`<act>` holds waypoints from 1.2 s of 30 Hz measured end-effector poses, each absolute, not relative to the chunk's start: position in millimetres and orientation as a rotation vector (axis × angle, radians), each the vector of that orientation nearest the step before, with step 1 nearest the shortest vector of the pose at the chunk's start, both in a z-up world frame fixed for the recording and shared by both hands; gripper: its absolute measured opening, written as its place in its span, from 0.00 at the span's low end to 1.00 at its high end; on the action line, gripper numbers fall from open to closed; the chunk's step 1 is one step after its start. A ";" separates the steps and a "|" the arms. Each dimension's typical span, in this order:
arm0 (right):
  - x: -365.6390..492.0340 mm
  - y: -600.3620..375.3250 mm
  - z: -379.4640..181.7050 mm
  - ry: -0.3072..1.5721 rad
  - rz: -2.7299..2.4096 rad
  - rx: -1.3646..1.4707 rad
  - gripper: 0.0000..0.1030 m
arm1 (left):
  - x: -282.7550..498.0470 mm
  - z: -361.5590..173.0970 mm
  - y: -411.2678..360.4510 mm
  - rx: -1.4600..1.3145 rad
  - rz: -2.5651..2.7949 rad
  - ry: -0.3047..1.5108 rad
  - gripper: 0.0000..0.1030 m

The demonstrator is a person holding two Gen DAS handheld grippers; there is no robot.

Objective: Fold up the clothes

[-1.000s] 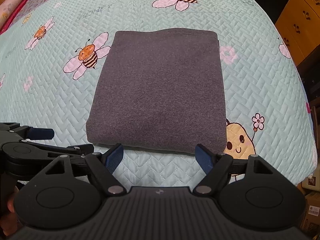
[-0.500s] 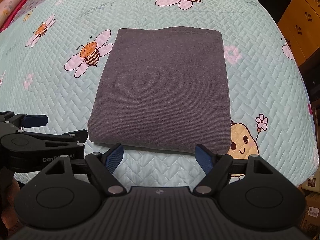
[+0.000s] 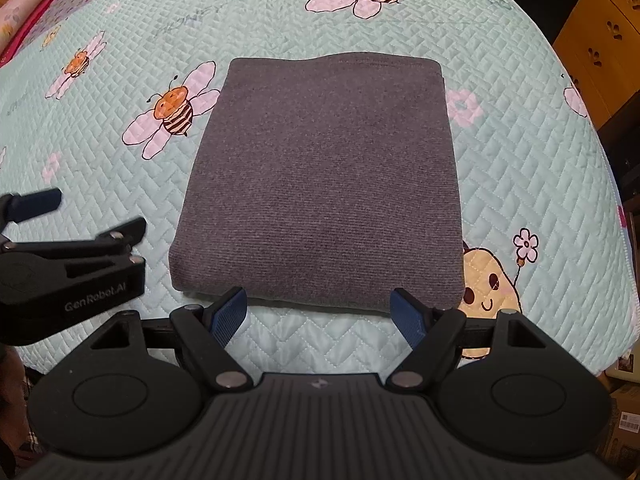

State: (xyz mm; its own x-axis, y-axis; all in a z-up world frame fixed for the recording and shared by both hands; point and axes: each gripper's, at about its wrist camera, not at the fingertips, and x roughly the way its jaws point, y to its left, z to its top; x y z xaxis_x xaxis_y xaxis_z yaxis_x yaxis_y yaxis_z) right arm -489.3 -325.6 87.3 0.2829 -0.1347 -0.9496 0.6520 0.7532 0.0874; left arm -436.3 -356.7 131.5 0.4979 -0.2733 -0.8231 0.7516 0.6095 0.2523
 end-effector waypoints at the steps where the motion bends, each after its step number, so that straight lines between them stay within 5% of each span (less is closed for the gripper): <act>1: -489.5 -326.2 86.8 1.172 -0.560 0.526 0.76 | -436.1 133.4 -355.5 0.638 -0.688 0.834 0.84; 20: -492.3 -327.5 86.9 1.098 -0.589 0.592 0.76 | -433.2 143.7 -343.9 0.526 -0.813 0.806 0.82; 36: -443.4 -220.1 92.6 0.653 -0.617 0.483 0.76 | -356.6 171.7 -214.6 0.323 -0.686 0.637 0.82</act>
State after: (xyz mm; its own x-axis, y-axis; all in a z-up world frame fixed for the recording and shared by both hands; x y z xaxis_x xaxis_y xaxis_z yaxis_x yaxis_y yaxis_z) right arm -443.4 -220.1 92.6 0.6301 -0.3710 -0.6821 0.6599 0.7189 0.2186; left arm -356.6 -214.6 171.7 0.5968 -0.4844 -0.6397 0.6740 0.7352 0.0721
